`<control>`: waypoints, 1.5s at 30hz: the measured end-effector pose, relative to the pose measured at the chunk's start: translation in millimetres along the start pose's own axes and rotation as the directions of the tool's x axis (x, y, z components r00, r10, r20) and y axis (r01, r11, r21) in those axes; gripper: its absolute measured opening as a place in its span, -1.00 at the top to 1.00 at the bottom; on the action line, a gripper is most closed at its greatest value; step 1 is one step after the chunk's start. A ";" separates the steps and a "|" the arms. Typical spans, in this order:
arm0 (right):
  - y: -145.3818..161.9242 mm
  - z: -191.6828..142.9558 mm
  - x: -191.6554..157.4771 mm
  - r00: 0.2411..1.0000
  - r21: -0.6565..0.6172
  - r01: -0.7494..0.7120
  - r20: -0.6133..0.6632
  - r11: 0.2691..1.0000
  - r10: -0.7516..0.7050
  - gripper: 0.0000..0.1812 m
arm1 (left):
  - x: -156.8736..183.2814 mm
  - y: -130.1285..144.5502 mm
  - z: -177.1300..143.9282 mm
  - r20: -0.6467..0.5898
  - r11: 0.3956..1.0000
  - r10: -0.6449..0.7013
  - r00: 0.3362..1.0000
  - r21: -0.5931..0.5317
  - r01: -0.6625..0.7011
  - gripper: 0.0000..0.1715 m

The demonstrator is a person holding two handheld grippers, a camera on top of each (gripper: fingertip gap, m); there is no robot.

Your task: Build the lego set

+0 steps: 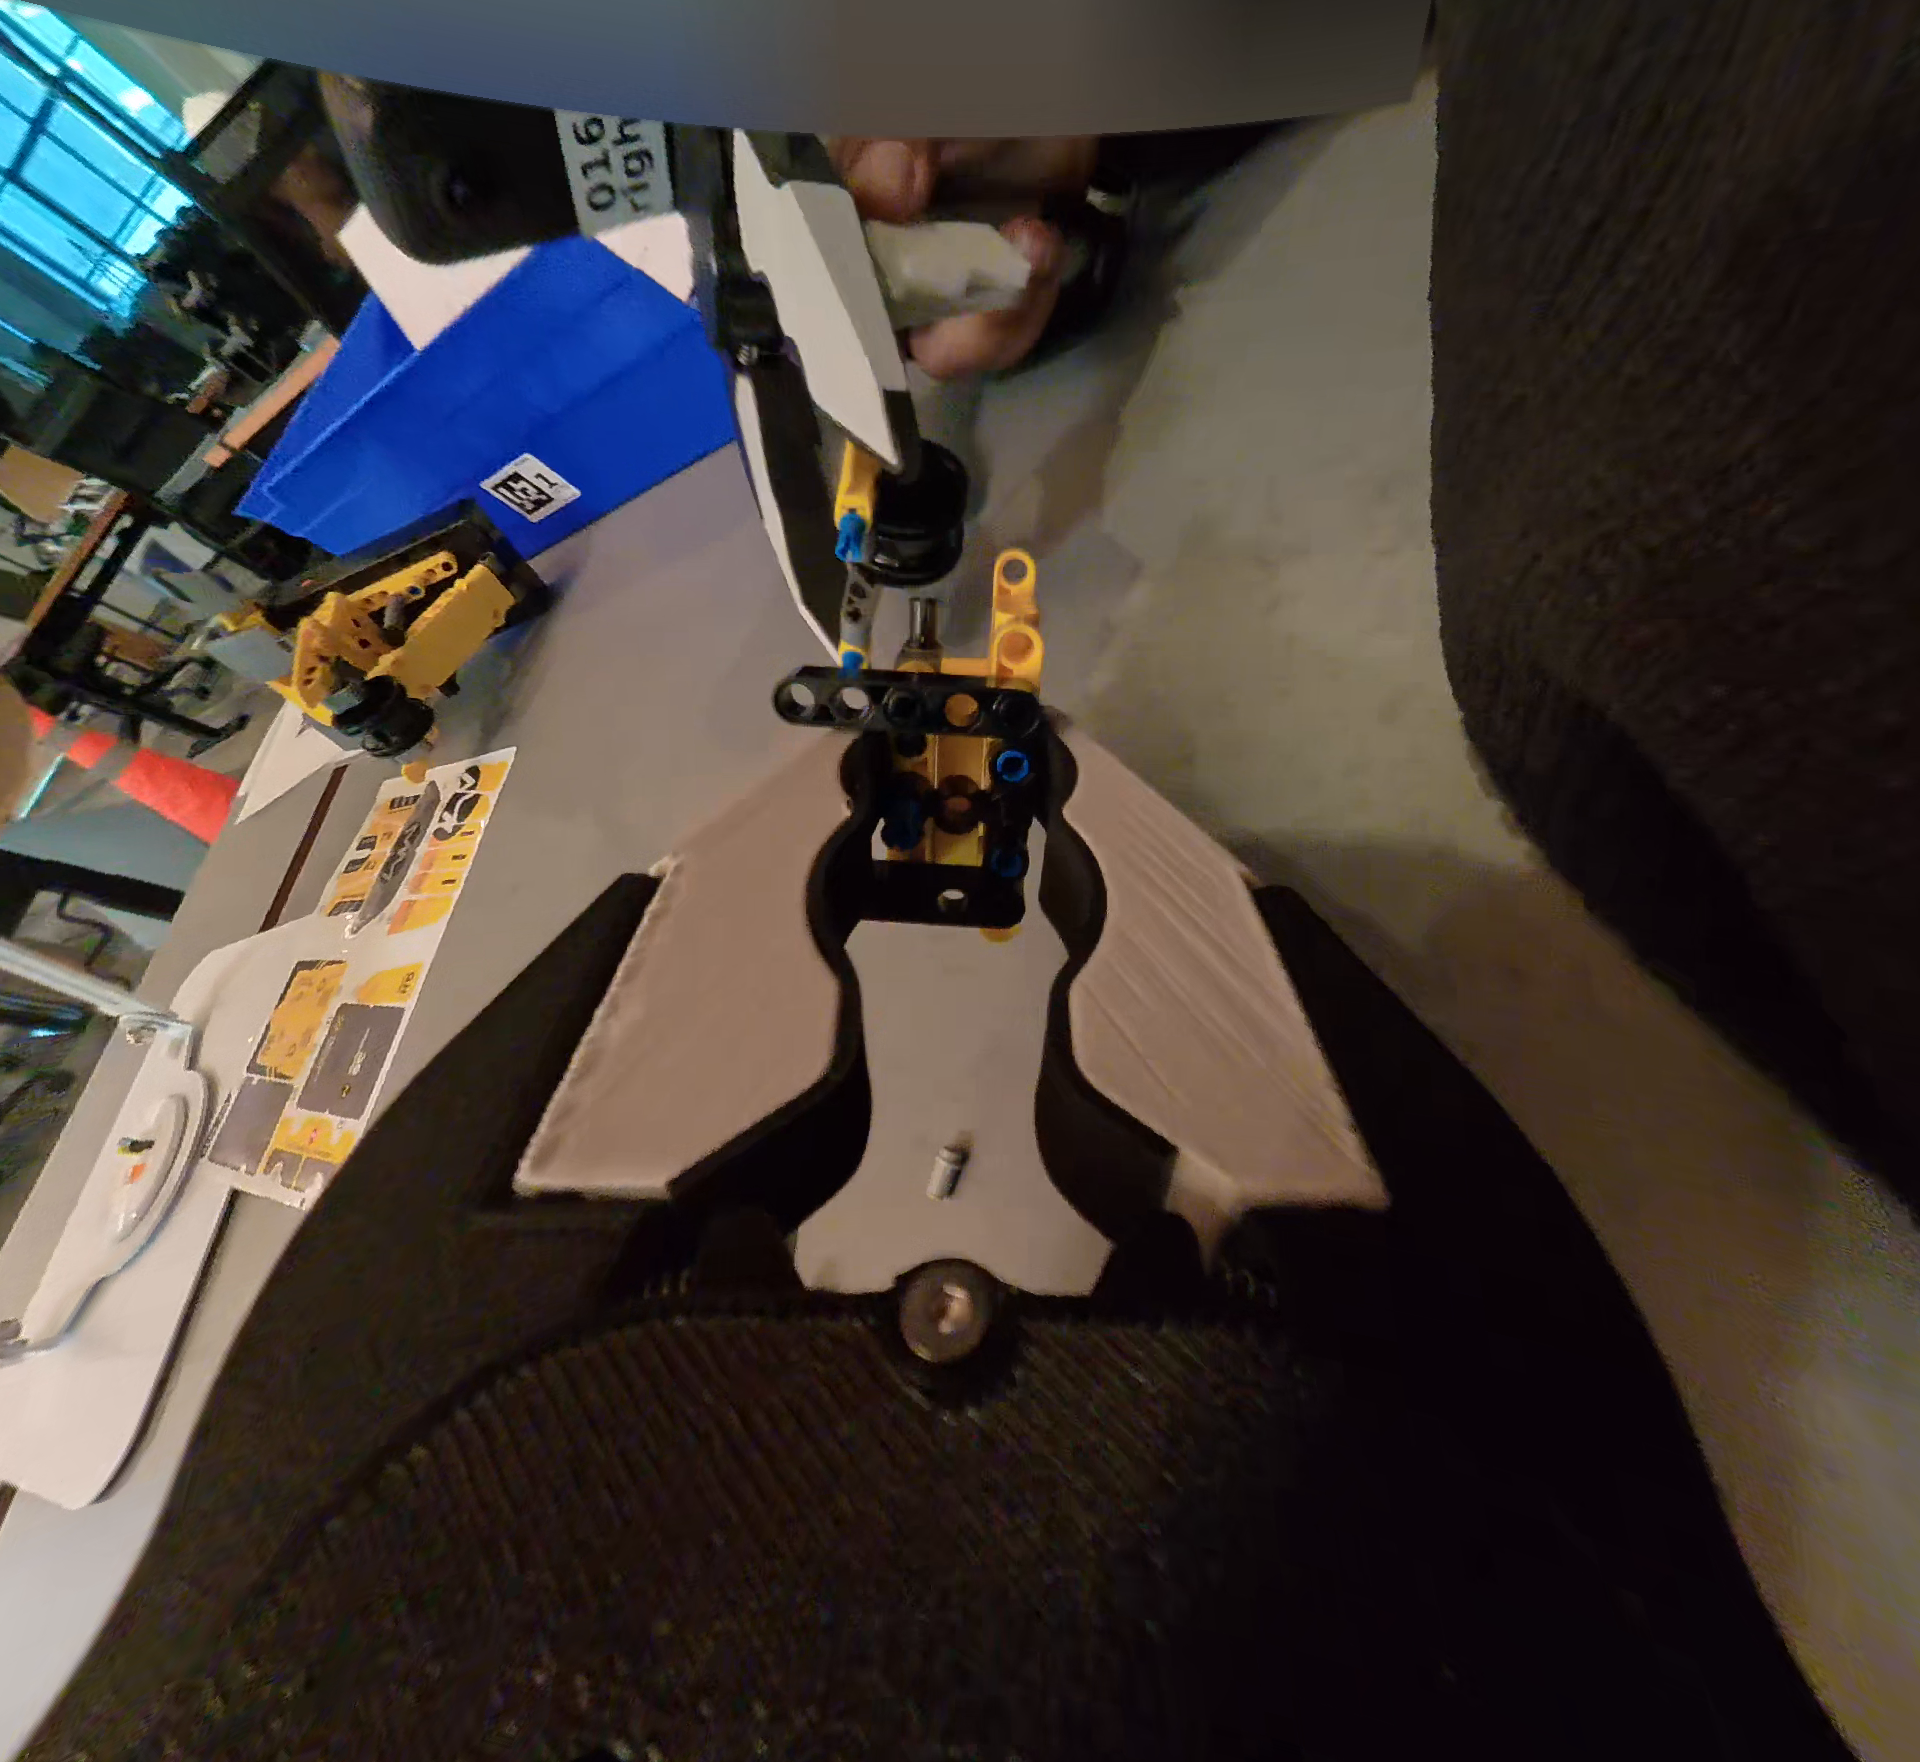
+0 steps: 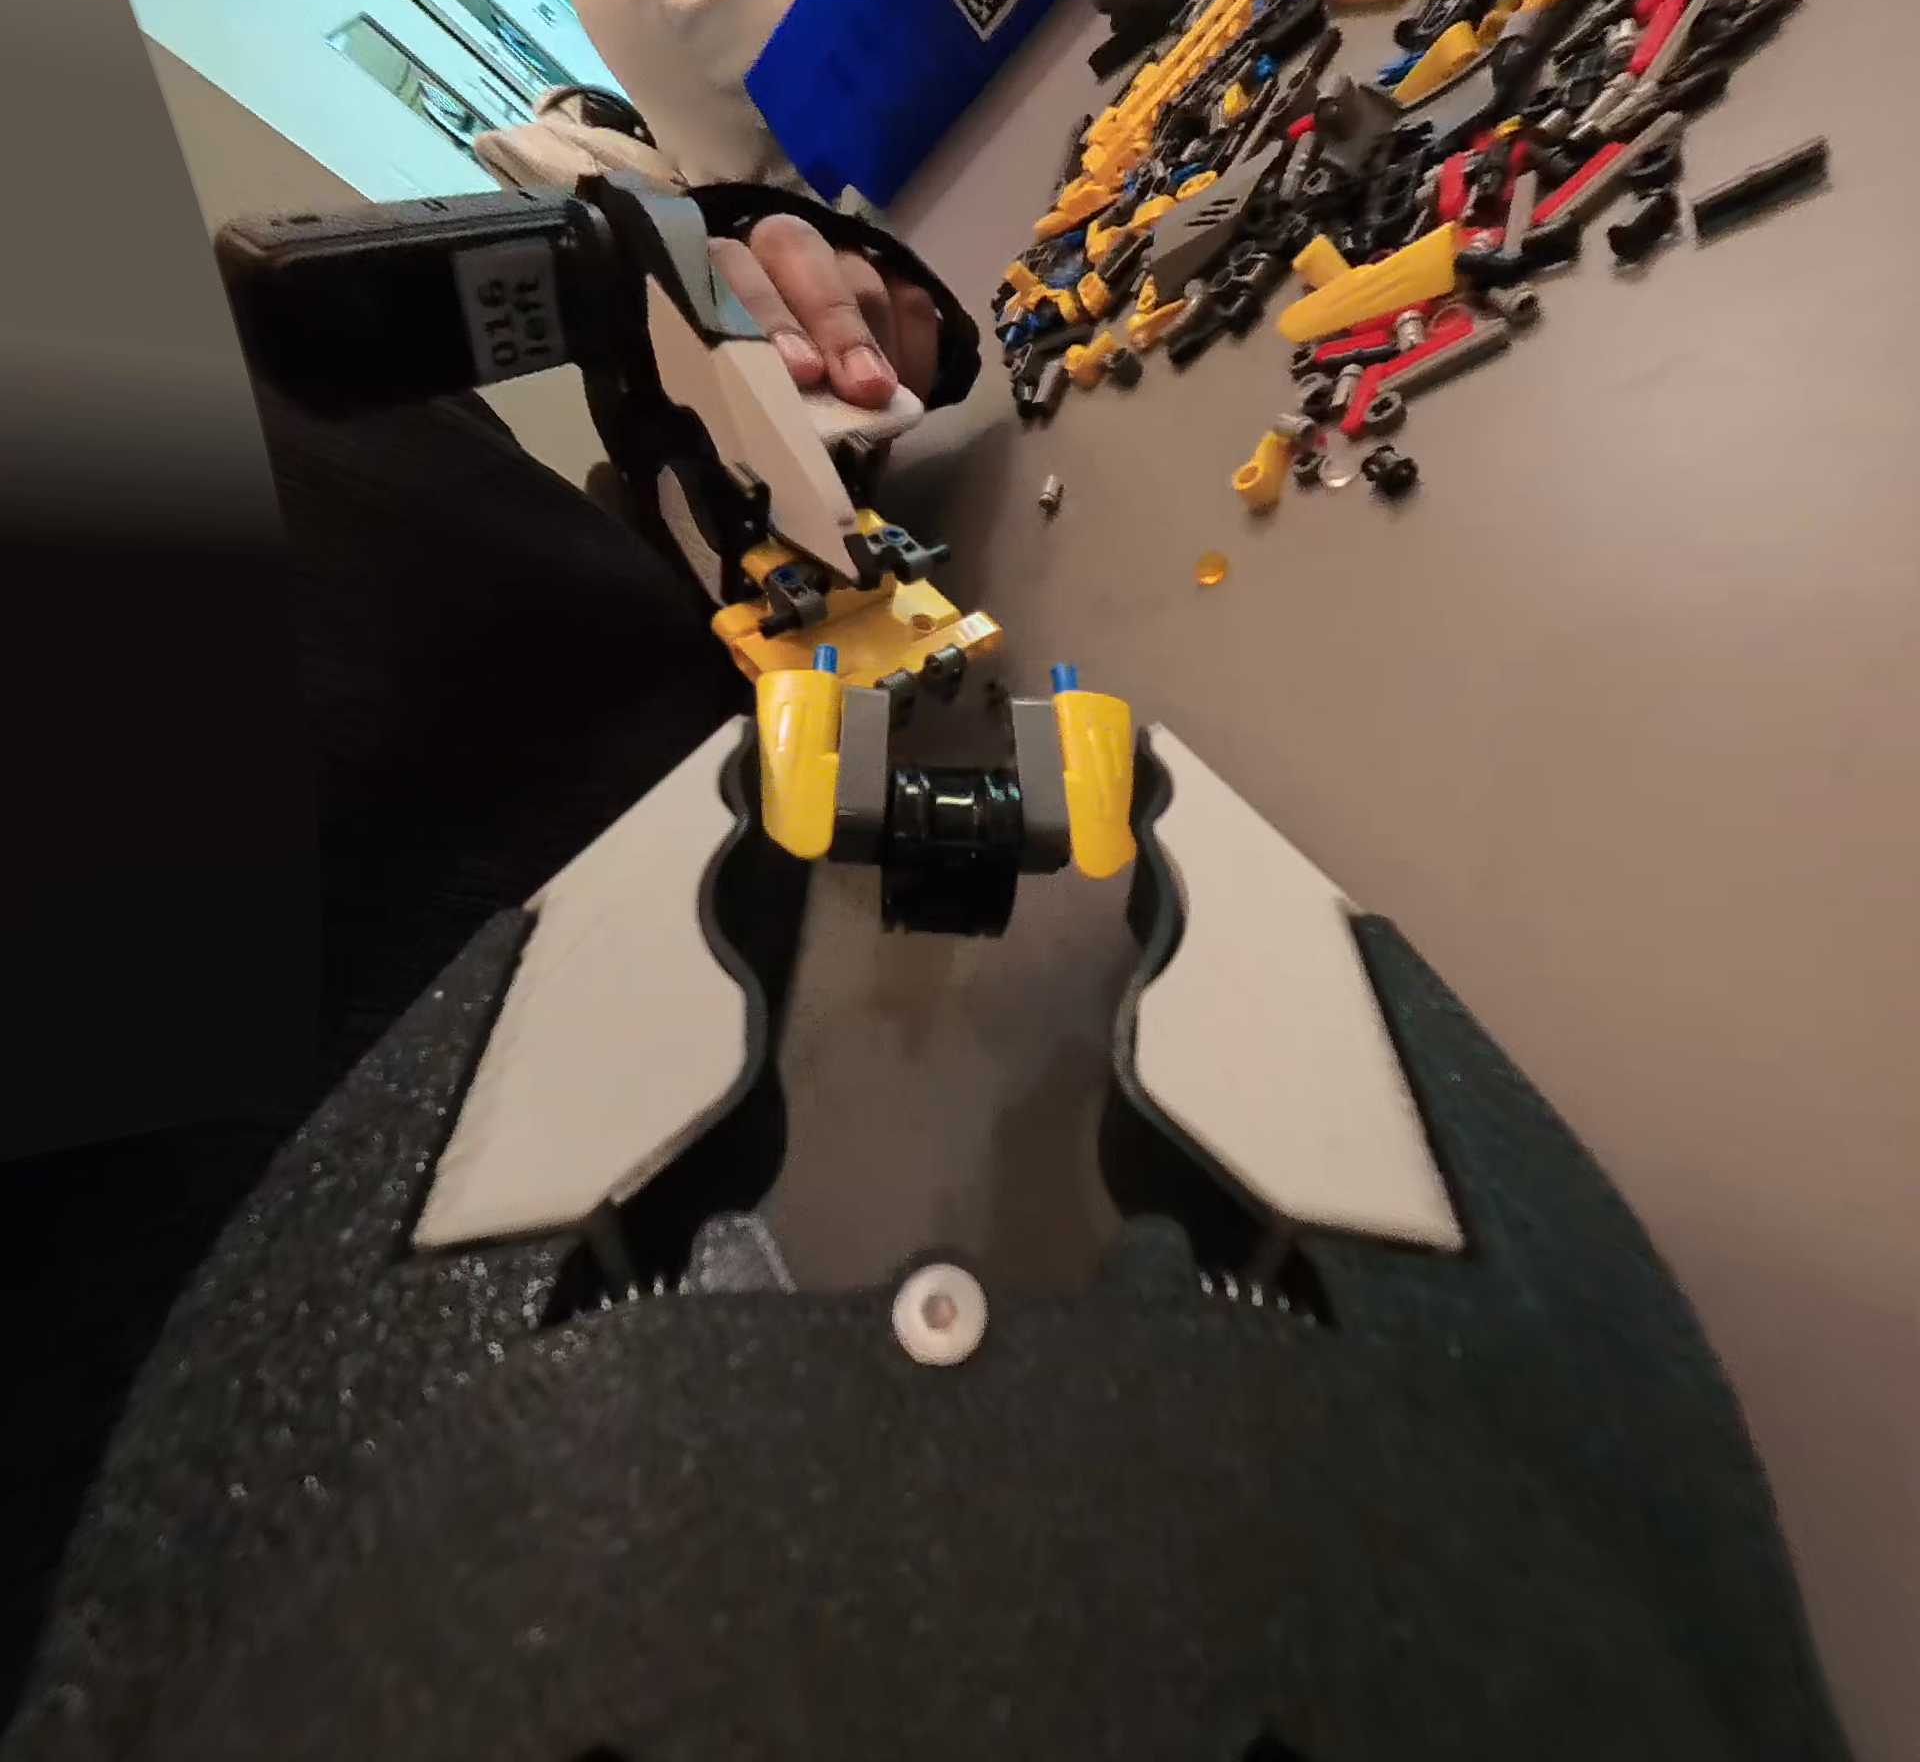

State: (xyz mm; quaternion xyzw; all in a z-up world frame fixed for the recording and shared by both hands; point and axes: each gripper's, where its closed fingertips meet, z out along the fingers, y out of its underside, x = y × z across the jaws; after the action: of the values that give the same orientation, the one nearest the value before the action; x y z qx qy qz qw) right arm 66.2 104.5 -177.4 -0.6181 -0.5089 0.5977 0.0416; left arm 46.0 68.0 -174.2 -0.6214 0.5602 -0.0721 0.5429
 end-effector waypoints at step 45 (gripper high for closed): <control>-8.6 -3.9 -15.7 0.997 0.069 0.071 -0.026 0.995 -0.069 0.22 | 43.1 19.8 0.0 0.297 0.704 -0.490 0.820 -0.419 0.573 -0.10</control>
State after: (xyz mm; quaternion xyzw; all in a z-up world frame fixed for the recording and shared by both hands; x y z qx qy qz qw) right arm 67.9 100.2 -159.8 -0.6048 -0.5087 0.6061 0.0900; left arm 49.4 39.0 -211.4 -0.8769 0.3096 -0.0303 0.3664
